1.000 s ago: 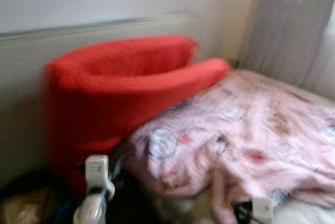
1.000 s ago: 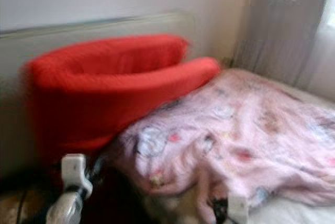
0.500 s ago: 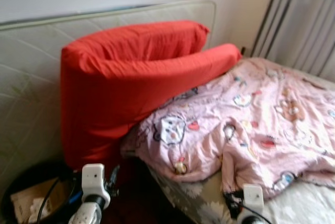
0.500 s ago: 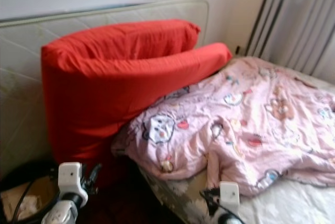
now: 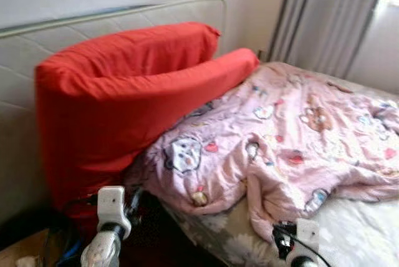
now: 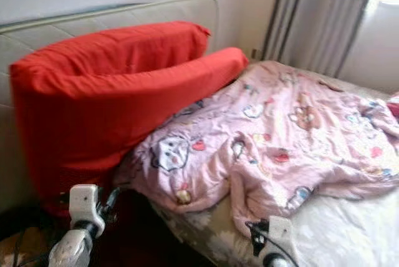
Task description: Clean up the room
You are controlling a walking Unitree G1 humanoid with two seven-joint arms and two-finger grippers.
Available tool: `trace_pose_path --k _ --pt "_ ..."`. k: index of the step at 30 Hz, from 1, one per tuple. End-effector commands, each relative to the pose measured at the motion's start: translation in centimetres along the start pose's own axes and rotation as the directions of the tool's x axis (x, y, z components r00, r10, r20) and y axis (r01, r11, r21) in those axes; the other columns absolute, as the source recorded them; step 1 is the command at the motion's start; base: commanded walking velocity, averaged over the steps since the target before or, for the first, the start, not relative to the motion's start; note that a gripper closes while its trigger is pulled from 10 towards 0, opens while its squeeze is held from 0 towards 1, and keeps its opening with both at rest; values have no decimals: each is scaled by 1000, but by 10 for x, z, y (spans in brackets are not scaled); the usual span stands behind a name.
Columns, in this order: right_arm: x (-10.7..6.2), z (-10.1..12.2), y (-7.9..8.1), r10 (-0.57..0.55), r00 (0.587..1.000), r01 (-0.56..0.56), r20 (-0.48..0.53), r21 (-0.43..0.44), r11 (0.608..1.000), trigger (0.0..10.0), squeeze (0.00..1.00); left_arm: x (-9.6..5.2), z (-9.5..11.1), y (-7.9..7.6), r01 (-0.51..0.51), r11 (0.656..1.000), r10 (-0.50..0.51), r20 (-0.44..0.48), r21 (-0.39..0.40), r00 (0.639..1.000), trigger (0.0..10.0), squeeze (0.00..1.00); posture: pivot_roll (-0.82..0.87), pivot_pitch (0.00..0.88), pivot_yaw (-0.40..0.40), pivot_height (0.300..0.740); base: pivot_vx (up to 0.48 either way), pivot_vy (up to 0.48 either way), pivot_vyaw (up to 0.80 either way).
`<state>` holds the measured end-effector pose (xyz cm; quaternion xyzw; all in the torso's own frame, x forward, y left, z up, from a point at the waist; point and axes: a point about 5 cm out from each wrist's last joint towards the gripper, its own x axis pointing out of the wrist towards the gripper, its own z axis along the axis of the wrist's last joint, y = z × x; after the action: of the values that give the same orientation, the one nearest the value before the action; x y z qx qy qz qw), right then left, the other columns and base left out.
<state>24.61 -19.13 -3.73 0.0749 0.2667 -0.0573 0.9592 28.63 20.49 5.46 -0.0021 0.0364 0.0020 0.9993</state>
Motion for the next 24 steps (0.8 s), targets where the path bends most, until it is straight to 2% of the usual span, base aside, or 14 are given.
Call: trace_pose_path --k 1,24 --pt "0 -3 2 1 1000 -2 -24 -11 1000 10000 0 -3 -8 3 -5 1000 6 -47 11 999 10000 0 10 13 -29 636 262 0 0" --pt "1 -4 3 -10 999 10 -44 -7 1000 10000 0 1 -4 7 7 1000 -6 -43 29 999 10000 0 4 9 -11 636 297 0 0"
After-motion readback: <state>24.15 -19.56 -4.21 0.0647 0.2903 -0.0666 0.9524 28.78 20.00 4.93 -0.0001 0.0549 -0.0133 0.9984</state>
